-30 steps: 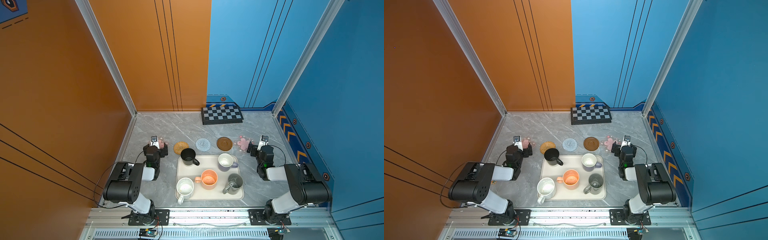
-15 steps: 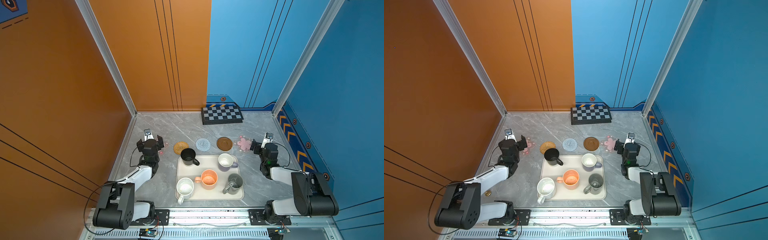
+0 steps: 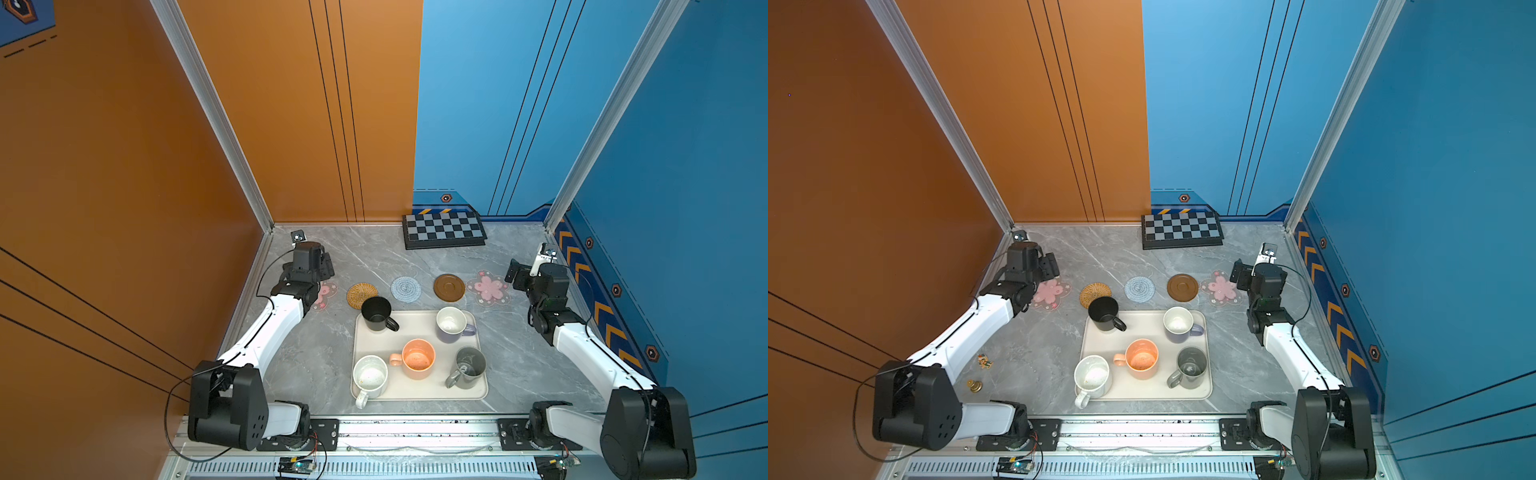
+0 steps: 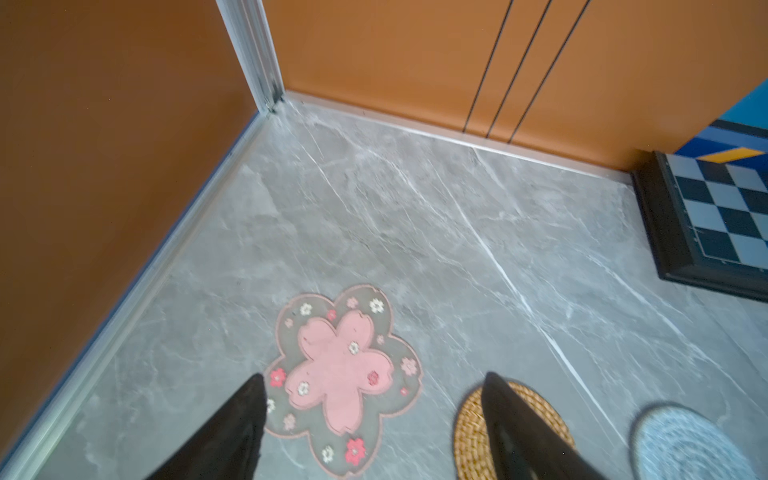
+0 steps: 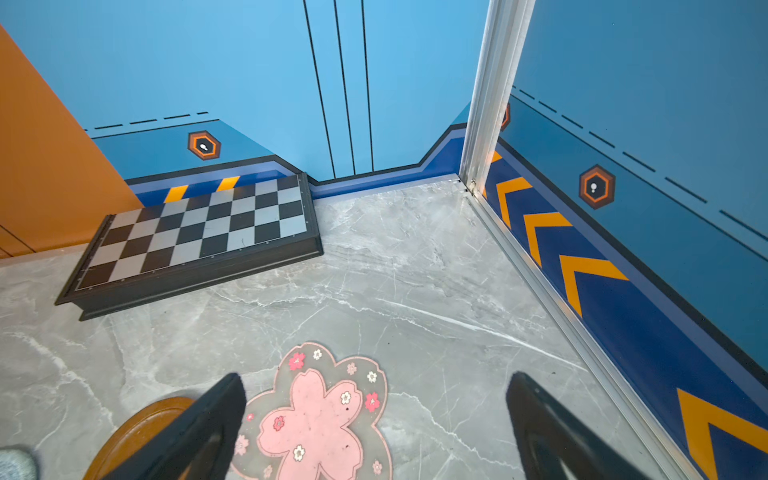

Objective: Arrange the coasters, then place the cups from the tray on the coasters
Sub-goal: 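Reach the left gripper over the rattan coaster while the right gripper moves toward the coasters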

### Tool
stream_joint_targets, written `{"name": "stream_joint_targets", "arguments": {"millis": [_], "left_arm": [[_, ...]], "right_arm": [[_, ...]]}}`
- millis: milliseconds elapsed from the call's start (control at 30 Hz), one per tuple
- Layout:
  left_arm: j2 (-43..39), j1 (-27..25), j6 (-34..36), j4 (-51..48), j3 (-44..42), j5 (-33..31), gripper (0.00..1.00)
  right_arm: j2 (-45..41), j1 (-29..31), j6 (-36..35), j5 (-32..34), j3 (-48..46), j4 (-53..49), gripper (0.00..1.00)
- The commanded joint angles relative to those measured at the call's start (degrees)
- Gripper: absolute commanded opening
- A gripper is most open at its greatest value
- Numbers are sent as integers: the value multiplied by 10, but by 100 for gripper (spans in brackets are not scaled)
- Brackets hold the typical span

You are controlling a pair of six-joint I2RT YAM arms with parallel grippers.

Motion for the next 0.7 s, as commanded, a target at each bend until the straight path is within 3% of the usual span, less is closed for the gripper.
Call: {"name": "stream_joint_targets", "arguments": {"millis": [0,233,400,667], "left_arm": [[32,-38,-26,-100,30,46,77],[113,-101,-78,-101,49,107,59],[163,-117,-95,-105,62,113,50],[224,-124,-120,-104,85,145,22]], "right_arm": [[-24,9,0,-23,20,-85,100],[-12,36,13,-62,92,-189,97],[-13,74,10,-50,93,-182,96],[-9,92,39,-31,98,-203,96]]}}
